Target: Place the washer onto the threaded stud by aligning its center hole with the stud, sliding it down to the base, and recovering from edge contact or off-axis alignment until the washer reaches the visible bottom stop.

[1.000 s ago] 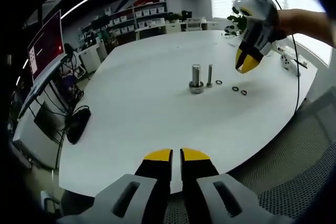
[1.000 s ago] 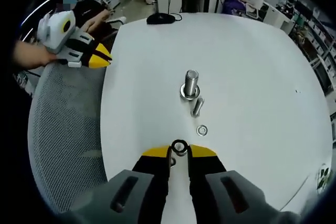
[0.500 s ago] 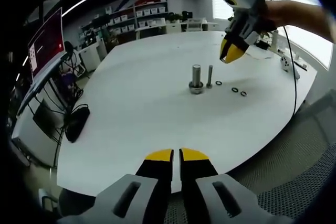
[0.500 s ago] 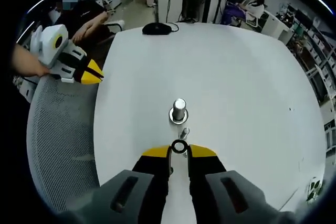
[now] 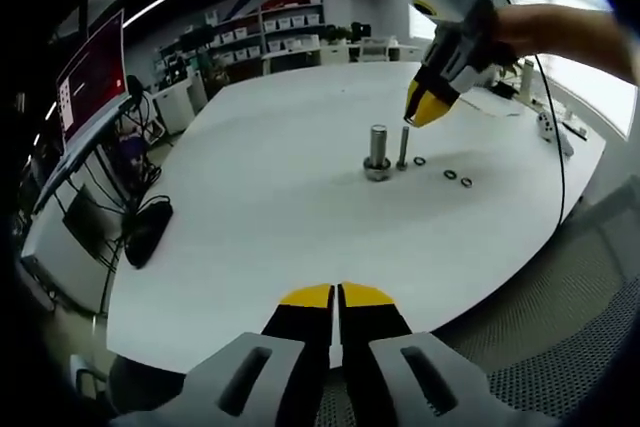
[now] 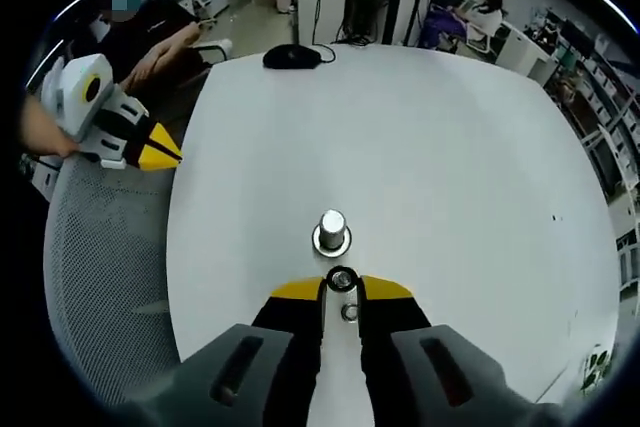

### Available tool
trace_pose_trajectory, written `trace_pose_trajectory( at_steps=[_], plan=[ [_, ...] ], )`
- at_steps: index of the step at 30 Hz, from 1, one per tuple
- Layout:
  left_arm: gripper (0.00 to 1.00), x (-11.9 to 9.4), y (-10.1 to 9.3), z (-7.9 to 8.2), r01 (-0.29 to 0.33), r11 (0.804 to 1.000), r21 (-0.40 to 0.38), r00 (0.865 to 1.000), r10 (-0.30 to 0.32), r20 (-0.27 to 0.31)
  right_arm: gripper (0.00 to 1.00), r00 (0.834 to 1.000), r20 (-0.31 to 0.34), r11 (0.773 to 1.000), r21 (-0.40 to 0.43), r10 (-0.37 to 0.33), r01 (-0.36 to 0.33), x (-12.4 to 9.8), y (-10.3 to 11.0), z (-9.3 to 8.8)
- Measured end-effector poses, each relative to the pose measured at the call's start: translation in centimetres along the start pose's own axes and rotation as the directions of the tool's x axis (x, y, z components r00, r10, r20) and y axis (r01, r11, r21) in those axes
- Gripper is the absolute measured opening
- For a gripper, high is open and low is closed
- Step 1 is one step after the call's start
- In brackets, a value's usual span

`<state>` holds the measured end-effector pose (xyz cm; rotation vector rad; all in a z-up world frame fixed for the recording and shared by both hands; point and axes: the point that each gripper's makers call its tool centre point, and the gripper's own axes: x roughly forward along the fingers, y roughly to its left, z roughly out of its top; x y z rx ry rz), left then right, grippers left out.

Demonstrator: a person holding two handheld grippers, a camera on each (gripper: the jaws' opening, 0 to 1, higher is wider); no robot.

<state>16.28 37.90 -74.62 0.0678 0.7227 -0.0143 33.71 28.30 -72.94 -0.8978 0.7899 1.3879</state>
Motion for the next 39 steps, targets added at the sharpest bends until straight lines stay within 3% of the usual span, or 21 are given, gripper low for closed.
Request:
trace_pose_trajectory(
  at_steps=[22, 39],
  plan=[
    [0.0, 0.1, 0.0, 0.1, 0.005, 1.0, -0.009, 1.0, -0.005, 0.011, 0.14, 0.997, -0.076, 0.999, -0.028, 0.026, -0.028, 1.8, 0.2, -0.9],
    [0.0, 0.1, 0.0, 0.1, 0.009, 1.0, -0.015, 1.0, -0.009, 0.012, 0.14, 0.985, -0.163, 0.998, 0.001, 0.063, -0.063, 5.4, 0.8, -3.7]
  ],
)
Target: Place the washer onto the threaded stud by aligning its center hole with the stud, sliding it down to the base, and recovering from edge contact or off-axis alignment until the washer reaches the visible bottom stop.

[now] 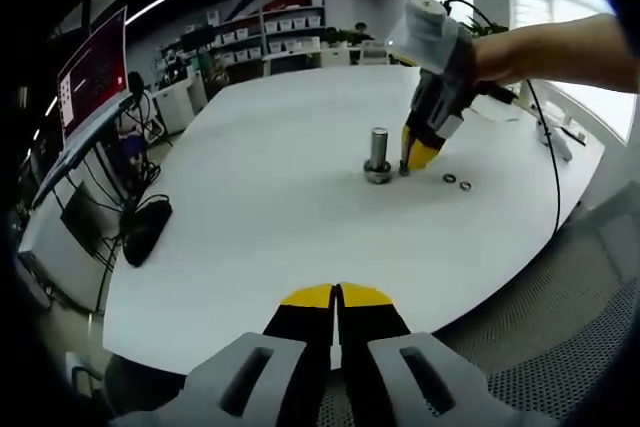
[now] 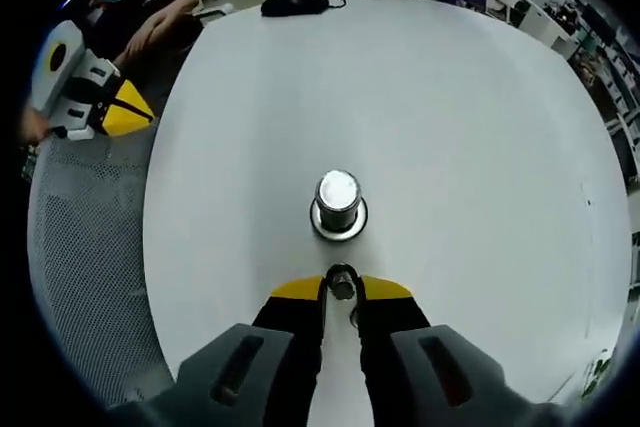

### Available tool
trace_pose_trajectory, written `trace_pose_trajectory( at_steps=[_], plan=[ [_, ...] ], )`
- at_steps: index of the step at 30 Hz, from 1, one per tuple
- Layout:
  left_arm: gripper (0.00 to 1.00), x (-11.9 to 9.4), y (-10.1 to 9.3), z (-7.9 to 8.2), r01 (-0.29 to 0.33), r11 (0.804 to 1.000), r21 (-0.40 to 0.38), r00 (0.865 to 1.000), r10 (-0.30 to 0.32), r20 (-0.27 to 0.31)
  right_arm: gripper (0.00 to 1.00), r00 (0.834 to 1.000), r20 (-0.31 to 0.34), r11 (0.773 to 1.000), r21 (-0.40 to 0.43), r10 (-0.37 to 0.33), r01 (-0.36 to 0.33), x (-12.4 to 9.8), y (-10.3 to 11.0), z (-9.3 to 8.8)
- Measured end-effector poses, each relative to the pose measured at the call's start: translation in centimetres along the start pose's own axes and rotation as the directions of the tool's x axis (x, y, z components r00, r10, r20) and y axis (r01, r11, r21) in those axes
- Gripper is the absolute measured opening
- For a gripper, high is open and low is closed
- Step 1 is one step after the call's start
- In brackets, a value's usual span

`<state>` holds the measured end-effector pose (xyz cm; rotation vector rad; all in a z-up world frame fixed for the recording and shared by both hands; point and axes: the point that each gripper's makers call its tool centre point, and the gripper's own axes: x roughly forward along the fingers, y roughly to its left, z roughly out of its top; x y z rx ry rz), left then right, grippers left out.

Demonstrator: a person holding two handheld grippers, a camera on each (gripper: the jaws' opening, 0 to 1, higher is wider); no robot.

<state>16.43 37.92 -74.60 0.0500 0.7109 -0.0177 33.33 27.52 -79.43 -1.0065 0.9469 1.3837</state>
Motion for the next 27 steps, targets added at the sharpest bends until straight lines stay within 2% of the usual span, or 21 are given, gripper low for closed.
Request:
trace_pose_trajectory(
  at_steps=[3, 6, 9, 19, 27],
  plan=[
    [0.0, 0.0, 0.0, 0.0, -0.001, 1.0, -0.001, 1.0, 0.001, 0.002, 0.16, 1.0, -0.005, 1.0, -0.015, 0.001, -0.001, 0.2, 0.1, -0.3],
    [0.0, 0.0, 0.0, 0.1, 0.0, 1.0, -0.003, 1.0, 0.0, 0.009, 0.23, 1.0, 0.002, 1.0, -0.015, -0.026, 0.026, -0.1, 0.0, -0.5],
    [0.0, 0.0, 0.1, 0.1, -0.001, 1.0, -0.002, 1.0, 0.001, 0.006, 0.23, 1.0, 0.021, 1.0, 0.011, -0.018, 0.017, -0.6, 0.6, -0.8],
    [0.0, -0.1, 0.0, 0.0, 0.0, 1.0, 0.002, 1.0, 0.0, 0.002, 0.23, 1.0, 0.021, 0.999, 0.048, 0.012, -0.013, -1.5, 3.6, -4.1],
    [0.0, -0.1, 0.1, -0.1, -0.002, 1.0, 0.002, 1.0, 0.002, -0.002, 0.23, 0.999, 0.027, 0.998, 0.06, 0.022, -0.024, -2.8, 4.5, -5.7]
  ],
)
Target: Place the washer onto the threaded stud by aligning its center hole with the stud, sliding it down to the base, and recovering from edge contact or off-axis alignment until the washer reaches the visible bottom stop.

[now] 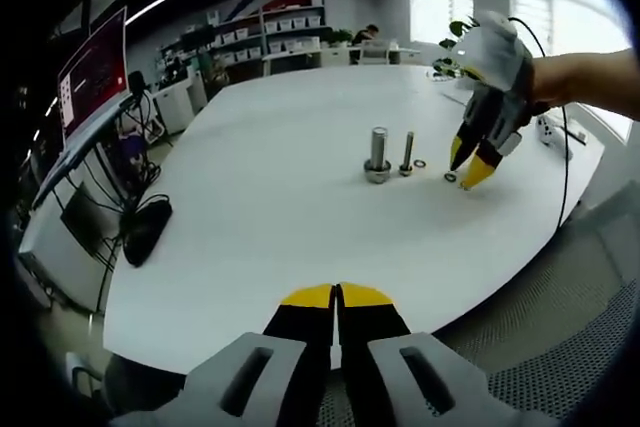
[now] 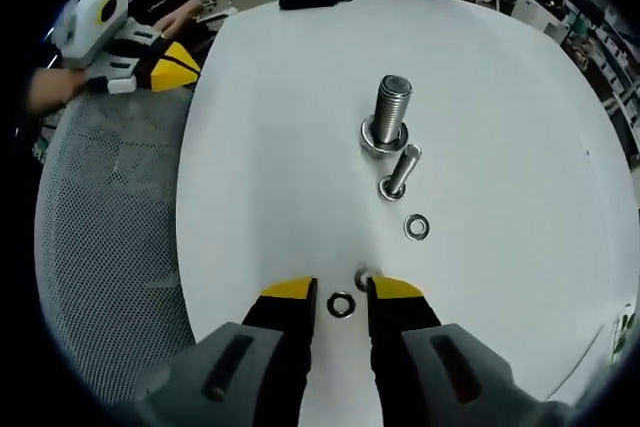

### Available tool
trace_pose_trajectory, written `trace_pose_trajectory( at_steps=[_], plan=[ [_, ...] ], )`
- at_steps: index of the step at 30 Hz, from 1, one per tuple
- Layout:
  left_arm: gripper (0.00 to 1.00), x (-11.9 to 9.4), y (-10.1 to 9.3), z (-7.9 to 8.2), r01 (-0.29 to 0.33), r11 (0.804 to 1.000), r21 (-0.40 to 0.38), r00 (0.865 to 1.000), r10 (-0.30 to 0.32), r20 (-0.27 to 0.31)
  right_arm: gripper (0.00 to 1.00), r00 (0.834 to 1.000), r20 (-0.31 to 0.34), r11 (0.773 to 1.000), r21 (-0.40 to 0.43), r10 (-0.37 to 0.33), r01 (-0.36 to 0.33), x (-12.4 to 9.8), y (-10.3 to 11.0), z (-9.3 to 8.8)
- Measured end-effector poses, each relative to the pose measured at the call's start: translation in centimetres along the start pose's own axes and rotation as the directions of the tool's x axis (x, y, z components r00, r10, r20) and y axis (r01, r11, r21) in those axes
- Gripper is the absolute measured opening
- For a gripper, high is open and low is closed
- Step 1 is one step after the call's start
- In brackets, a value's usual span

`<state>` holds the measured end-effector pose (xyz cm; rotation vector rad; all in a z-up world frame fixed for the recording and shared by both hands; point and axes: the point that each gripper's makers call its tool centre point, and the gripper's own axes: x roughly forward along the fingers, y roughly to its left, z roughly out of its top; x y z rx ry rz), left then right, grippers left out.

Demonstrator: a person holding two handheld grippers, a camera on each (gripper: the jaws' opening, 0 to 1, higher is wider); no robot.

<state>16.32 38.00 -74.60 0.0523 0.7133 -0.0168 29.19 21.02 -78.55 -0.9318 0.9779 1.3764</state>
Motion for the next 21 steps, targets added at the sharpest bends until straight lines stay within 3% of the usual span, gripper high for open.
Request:
trace_pose_trajectory(
  at_steps=[9, 21],
  plan=[
    [0.0, -0.1, 0.1, 0.1, -0.005, 1.0, -0.004, 1.0, 0.005, 0.007, 0.22, 0.999, -0.039, 1.0, -0.013, 0.01, -0.01, -0.1, 0.1, -1.7],
    [0.0, -0.1, 0.1, 0.0, -0.007, 1.0, -0.003, 1.0, 0.007, 0.001, 0.22, 0.996, -0.087, 0.999, -0.047, 0.004, -0.008, 0.6, -0.3, -2.6]
  ],
)
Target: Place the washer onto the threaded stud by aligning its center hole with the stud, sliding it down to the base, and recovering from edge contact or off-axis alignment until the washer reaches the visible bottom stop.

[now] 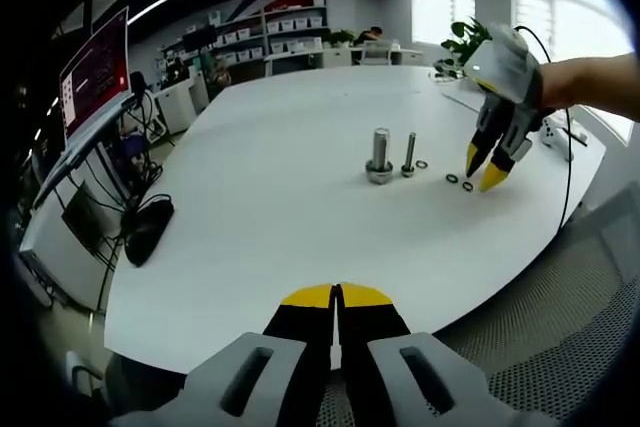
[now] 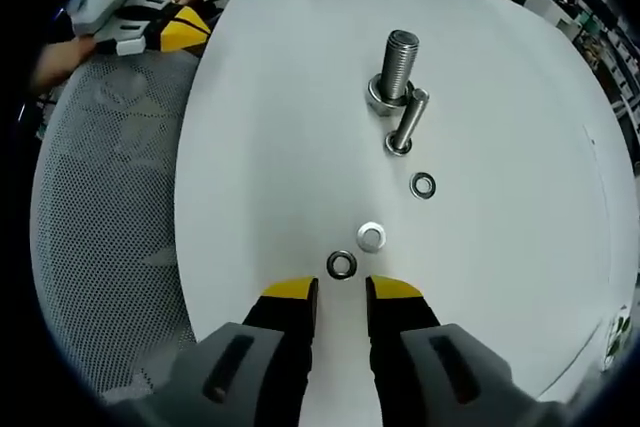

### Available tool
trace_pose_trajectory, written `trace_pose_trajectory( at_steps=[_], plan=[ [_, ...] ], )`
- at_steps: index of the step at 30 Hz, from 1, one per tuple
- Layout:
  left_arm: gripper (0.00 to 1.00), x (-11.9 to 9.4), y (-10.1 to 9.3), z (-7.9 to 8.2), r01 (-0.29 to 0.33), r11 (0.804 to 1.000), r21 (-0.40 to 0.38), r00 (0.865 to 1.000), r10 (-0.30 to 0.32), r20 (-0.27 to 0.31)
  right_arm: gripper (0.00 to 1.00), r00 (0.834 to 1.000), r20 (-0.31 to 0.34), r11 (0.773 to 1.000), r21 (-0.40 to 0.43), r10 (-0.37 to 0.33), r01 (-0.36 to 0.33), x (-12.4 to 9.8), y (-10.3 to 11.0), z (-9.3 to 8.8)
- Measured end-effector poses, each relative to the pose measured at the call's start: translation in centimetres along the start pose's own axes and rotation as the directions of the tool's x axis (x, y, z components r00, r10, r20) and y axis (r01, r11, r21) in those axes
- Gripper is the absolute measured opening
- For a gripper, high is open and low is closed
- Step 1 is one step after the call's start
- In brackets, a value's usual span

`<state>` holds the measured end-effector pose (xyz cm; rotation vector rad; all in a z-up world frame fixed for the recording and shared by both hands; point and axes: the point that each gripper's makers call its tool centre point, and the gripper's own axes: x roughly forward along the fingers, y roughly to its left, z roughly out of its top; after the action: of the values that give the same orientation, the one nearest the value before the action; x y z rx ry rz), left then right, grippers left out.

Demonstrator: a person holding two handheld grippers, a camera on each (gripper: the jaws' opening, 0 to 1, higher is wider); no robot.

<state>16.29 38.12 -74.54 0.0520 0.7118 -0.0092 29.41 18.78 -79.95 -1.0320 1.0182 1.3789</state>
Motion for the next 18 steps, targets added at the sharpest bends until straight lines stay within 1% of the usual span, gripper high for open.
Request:
trace_pose_trajectory(
  at_steps=[3, 6, 7, 9, 11, 14, 16, 18],
  plan=[
    [0.0, -0.01, 0.01, 0.02, -0.001, 1.0, -0.001, 1.0, 0.001, 0.001, 0.22, 1.0, -0.009, 1.0, -0.014, -0.008, 0.007, 0.15, -0.02, 0.02],
    [0.0, 0.02, 0.01, -0.05, -0.001, 1.0, 0.0, 1.0, 0.001, -0.003, 0.23, 0.999, -0.028, 0.997, -0.077, -0.018, 0.016, 0.05, 0.13, -0.02],
    [0.0, 0.03, 0.01, -0.08, -0.001, 1.0, 0.001, 1.0, 0.001, -0.004, 0.23, 0.999, -0.027, 0.998, -0.066, -0.019, 0.017, 0.04, 0.09, 0.02],
    [0.0, 0.03, 0.0, -0.13, -0.001, 1.0, 0.002, 1.0, 0.001, -0.008, 0.23, 0.999, -0.029, 0.997, -0.069, -0.018, 0.016, 0.08, -0.03, -0.05],
    [0.0, 0.02, -0.05, -0.07, 0.001, 1.0, 0.004, 1.0, -0.001, -0.005, 0.23, 1.0, -0.022, 0.994, -0.104, -0.012, 0.01, 0.12, 0.01, 0.06],
    [0.0, 0.02, -0.03, -0.09, 0.001, 1.0, 0.003, 1.0, -0.001, -0.006, 0.23, 1.0, 0.001, 0.996, -0.088, -0.008, 0.008, 0.11, -0.06, 0.28],
    [0.0, 0.04, -0.04, -0.09, 0.001, 1.0, 0.003, 1.0, -0.001, -0.007, 0.22, 1.0, 0.019, 0.993, -0.114, -0.003, 0.005, 0.15, 0.02, 0.47],
    [0.0, 0.05, -0.04, -0.14, 0.001, 1.0, 0.004, 1.0, -0.001, -0.009, 0.22, 1.0, 0.018, 0.993, -0.122, -0.001, 0.003, 0.19, 0.02, 0.56]
  ],
)
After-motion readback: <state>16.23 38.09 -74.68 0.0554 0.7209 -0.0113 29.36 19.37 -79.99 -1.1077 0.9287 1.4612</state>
